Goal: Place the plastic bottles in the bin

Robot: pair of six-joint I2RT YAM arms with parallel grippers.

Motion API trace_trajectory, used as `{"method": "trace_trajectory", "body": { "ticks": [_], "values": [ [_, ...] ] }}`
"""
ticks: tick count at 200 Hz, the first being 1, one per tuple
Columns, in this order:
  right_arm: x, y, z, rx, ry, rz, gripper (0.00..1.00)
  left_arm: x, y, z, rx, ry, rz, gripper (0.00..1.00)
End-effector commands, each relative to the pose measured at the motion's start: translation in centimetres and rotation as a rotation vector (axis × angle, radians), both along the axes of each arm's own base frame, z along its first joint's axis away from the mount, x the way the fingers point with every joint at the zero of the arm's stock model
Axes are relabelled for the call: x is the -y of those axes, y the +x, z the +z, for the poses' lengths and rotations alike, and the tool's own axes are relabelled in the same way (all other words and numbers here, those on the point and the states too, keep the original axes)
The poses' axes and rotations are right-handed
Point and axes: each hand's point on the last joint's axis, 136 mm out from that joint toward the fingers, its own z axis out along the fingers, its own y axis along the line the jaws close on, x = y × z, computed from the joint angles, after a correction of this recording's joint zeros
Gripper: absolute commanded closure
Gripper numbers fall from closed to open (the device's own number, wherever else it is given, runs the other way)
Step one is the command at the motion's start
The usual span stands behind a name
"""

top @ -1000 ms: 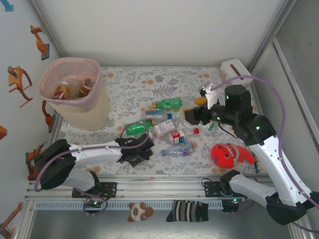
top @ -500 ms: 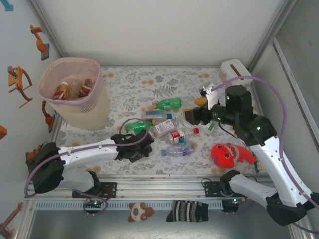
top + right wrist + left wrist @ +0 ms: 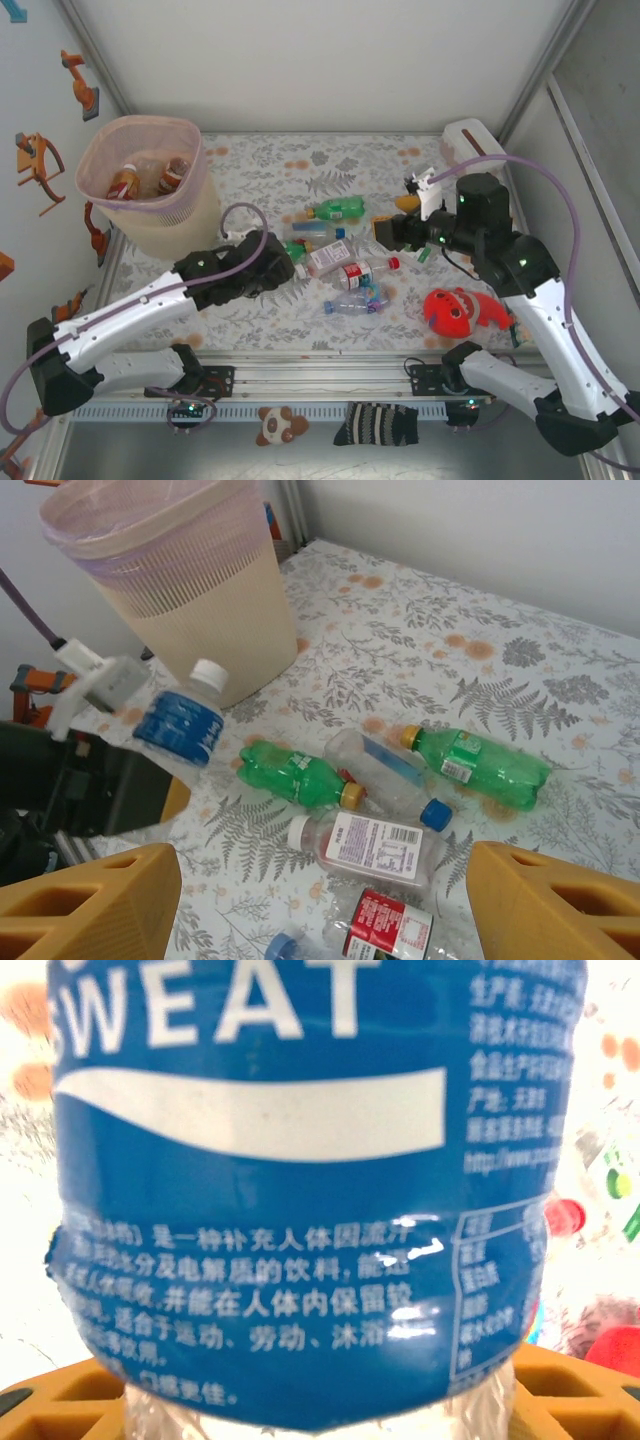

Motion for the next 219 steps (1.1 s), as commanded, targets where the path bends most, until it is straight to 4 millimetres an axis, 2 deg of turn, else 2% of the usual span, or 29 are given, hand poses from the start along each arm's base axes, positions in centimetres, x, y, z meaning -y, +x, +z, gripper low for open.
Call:
{"method": "trace_trajectory", "body": {
  "ticks": [1,83,125,151,173,219],
  "values": [
    [0.4,-0.1,1.2,0.036,-0.004,-0.015,0.26,-1.8,0.7,2.2,0.059,0.078,-0.047,0.45],
    [0.1,0.7,1.8,0.037,0.007,-0.025,0.26,-4.1,6.5,11.7,0.202,-0.024,-0.024,0.49],
    [0.0,1.0,1.9,0.036,0.017,-0.037,0.26,-6.2,10.2,16.0,0.280,-0.091,0.049,0.52],
    [-0.1,1.0,2.1,0.036,0.023,-0.036,0.26,-8.8,12.5,18.7,0.339,-0.145,0.138,0.54],
    [0.0,1.1,2.1,0.041,0.022,-0.042,0.26,-11.3,14.4,20.1,0.370,-0.224,0.228,0.55],
    [0.0,1.3,2.2,0.047,0.025,-0.047,0.26,-17.2,18.8,20.8,0.385,-0.405,0.473,0.59]
  ]
}}
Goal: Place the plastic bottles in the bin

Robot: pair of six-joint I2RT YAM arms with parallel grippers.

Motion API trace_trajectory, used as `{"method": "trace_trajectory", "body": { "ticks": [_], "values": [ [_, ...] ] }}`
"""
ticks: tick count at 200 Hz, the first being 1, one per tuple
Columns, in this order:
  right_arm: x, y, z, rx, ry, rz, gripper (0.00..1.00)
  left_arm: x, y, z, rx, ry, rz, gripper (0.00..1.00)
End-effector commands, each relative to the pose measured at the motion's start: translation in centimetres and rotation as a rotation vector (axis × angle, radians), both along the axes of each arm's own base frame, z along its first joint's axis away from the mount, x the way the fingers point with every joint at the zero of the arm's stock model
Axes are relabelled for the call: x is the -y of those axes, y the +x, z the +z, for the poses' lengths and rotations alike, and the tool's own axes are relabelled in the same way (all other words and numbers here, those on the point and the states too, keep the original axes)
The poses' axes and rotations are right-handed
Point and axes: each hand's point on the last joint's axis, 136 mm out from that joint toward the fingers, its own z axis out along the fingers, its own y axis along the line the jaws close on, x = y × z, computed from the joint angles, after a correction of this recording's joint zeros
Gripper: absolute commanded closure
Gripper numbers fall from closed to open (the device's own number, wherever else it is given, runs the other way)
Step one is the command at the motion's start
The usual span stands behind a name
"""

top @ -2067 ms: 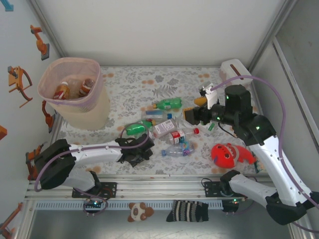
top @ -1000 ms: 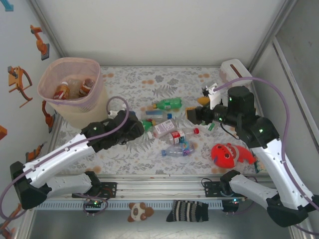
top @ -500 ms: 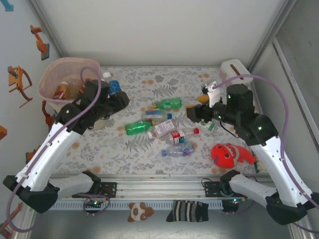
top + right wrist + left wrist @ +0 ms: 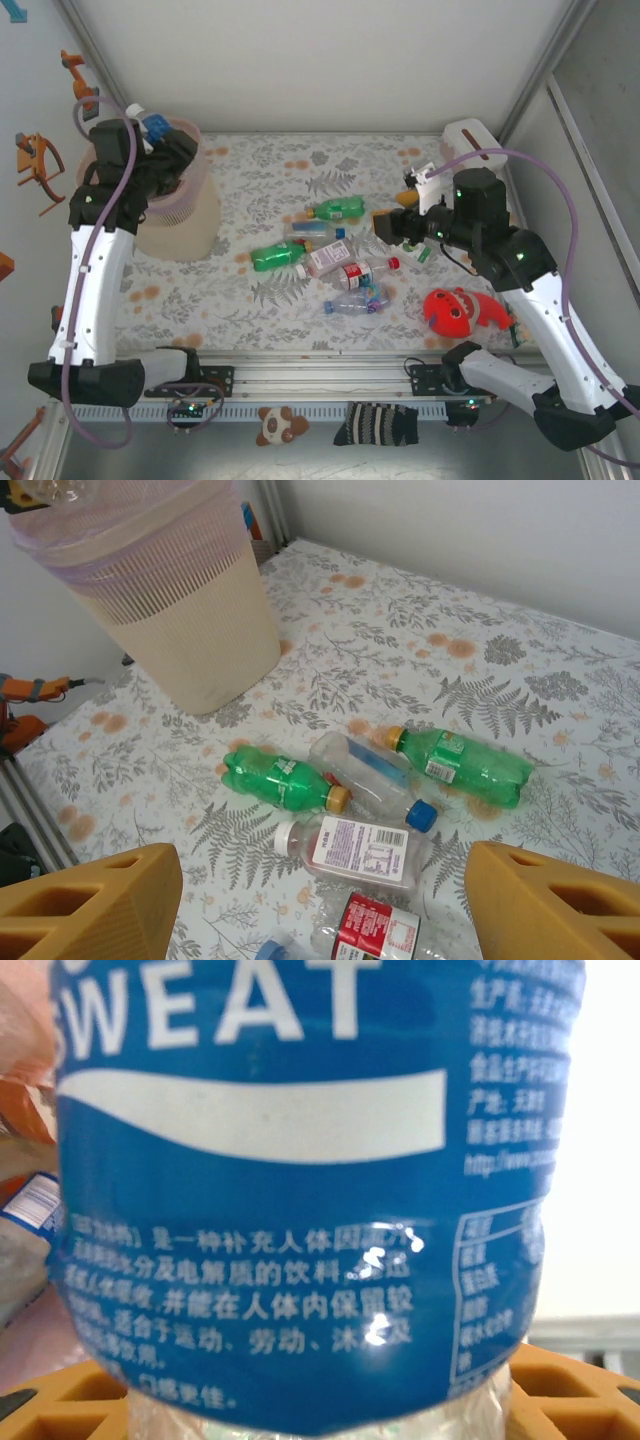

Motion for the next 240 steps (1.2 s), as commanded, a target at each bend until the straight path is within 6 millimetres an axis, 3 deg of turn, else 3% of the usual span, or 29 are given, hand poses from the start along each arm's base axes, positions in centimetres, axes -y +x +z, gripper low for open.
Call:
{"method": "trace_trajectory", "body": {
  "ticks": [1,46,110,154,177,221,240],
  "values": [
    [0.0,0.3,2.2,0.056,0.037,-0.014,0.27,-1.2,2.3,1.9,0.063,-0.154,0.049,0.59],
    [-0.2,0.6,1.9,0.053,0.031,-0.013,0.27,-4.7,6.8,0.6,0.066,-0.353,0.202,0.60],
    [-0.4,1.4,1.3,0.061,0.006,-0.018,0.26,-6.6,11.3,-4.8,-0.028,-0.531,0.339,0.58],
    [-0.3,1.6,1.0,0.062,-0.009,-0.020,0.26,-7.2,12.2,-7.6,-0.083,-0.576,0.410,0.55],
    [-0.3,1.5,0.8,0.061,-0.014,-0.020,0.26,-7.6,12.0,-8.6,-0.097,-0.582,0.446,0.47],
    [-0.1,1.4,1.0,0.068,-0.016,-0.021,0.26,-8.3,11.1,-8.1,-0.084,-0.570,0.493,0.27],
    [0.0,1.2,1.1,0.073,-0.014,-0.021,0.26,-8.2,10.8,-7.2,-0.064,-0.567,0.483,0.23]
  ]
}}
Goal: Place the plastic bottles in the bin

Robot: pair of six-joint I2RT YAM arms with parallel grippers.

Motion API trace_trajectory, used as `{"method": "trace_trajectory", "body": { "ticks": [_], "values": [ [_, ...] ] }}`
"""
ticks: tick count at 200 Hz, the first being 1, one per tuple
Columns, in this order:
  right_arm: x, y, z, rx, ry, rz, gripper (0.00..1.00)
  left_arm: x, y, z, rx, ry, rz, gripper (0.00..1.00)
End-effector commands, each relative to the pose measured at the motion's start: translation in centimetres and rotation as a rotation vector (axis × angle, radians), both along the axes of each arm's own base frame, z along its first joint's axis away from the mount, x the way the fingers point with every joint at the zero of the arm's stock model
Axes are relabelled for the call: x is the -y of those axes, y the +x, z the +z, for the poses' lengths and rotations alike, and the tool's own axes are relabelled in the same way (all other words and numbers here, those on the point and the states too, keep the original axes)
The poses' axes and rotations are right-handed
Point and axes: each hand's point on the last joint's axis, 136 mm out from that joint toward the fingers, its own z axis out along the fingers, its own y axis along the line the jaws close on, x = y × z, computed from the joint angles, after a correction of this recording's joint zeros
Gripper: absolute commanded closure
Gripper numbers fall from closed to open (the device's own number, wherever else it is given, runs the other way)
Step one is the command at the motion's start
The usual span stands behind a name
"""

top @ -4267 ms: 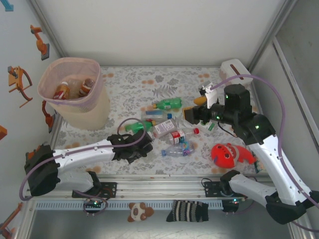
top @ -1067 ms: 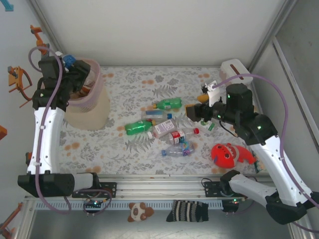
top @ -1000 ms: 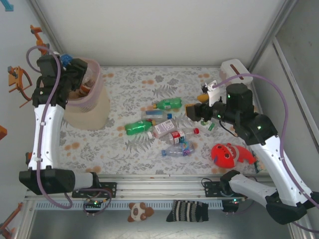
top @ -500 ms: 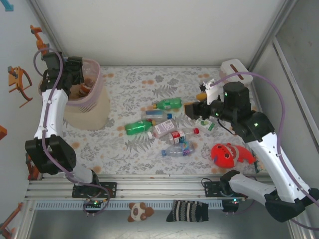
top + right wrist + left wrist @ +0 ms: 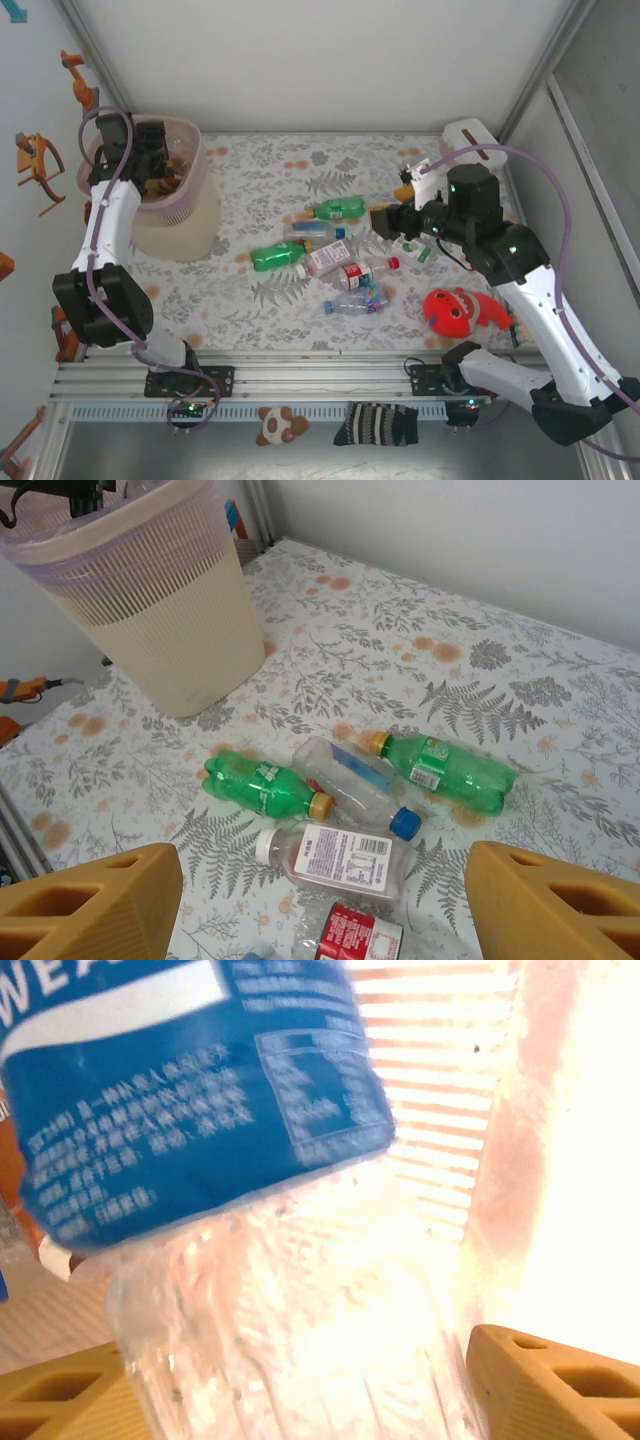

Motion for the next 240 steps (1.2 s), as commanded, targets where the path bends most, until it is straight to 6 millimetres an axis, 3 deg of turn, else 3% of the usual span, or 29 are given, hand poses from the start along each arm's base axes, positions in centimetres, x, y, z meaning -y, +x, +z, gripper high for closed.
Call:
{"method": "trace_trajectory", "body": {
  "ticks": [1,73,133,188,240],
  "values": [
    [0.2,-0.1,1.4,0.056,0.009,-0.005,0.26,-0.6,-0.8,2.6,0.057,0.006,0.033,0.23],
    [0.4,-0.5,1.5,0.056,0.017,-0.005,0.26,-0.9,-3.8,6.7,0.132,0.060,0.043,0.19],
    [0.4,-0.5,1.6,0.055,0.024,-0.006,0.26,-0.2,-4.4,8.9,0.183,0.119,-0.023,0.26],
    [0.5,0.0,0.2,0.006,0.005,-0.034,0.26,3.4,-4.5,11.8,0.294,0.204,-0.277,0.29],
    [1.2,0.7,-2.2,-0.080,-0.046,-0.103,0.27,7.7,-8.2,13.2,0.311,0.428,-0.510,0.29]
  ]
}}
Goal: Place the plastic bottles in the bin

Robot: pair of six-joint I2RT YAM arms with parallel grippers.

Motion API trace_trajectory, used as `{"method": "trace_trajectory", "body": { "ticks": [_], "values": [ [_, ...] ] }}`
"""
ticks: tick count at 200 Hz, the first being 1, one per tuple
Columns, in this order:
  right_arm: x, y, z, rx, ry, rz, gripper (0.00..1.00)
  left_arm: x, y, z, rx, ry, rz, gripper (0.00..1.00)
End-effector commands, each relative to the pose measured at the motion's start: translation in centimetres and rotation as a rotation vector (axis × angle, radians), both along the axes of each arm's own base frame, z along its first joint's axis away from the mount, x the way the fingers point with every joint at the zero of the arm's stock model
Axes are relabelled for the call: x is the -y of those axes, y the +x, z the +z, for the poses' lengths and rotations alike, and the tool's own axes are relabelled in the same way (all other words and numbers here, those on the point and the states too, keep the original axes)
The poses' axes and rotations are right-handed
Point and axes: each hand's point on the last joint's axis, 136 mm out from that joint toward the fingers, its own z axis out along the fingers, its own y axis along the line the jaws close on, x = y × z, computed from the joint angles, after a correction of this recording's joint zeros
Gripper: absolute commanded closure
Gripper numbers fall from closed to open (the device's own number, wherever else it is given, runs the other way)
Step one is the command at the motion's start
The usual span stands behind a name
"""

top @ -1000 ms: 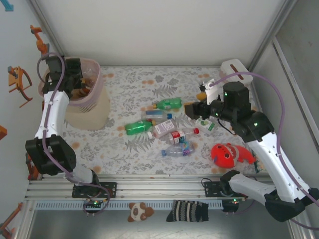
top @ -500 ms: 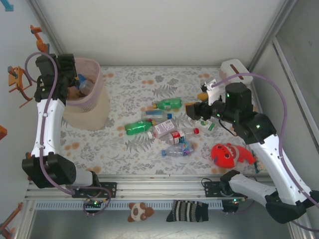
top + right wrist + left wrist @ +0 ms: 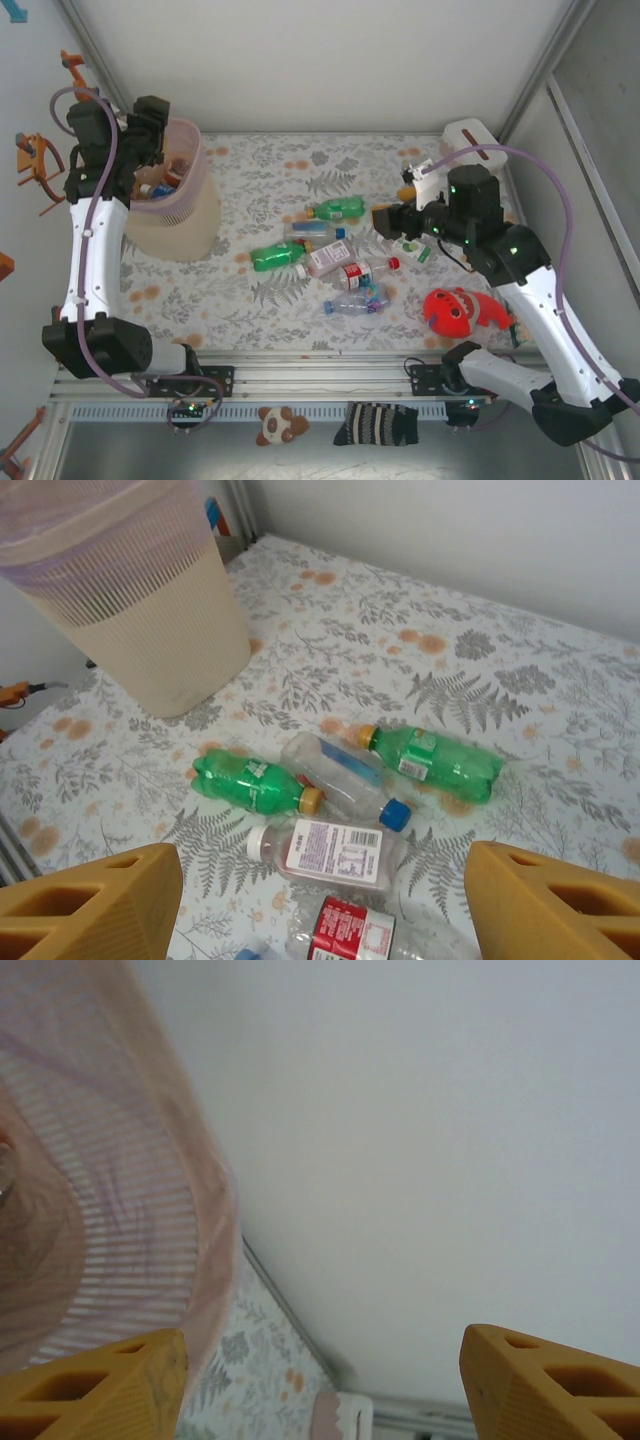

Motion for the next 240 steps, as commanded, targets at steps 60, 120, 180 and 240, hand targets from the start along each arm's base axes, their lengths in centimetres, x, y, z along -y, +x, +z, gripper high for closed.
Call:
{"method": "trace_trajectory", "body": {
  "ticks": [60,120,180,240],
  "values": [
    [2.2,1.4,-5.2,-0.200,-0.093,-0.205,0.29,8.1,-7.1,-1.3,-0.021,0.386,-0.351,0.29],
    [3.6,1.5,-10.2,-0.316,-0.275,-0.234,0.31,11.9,-10.1,-6.4,-0.109,0.512,-0.502,0.30],
    [3.4,2.7,-15.8,-0.371,-0.609,-0.022,0.30,12.2,-12.4,-8.7,-0.131,0.547,-0.562,0.28],
    [3.9,7.0,-22.0,-0.425,-0.935,0.094,0.30,12.3,-13.8,-9.8,-0.116,0.533,-0.594,0.27]
  ]
}}
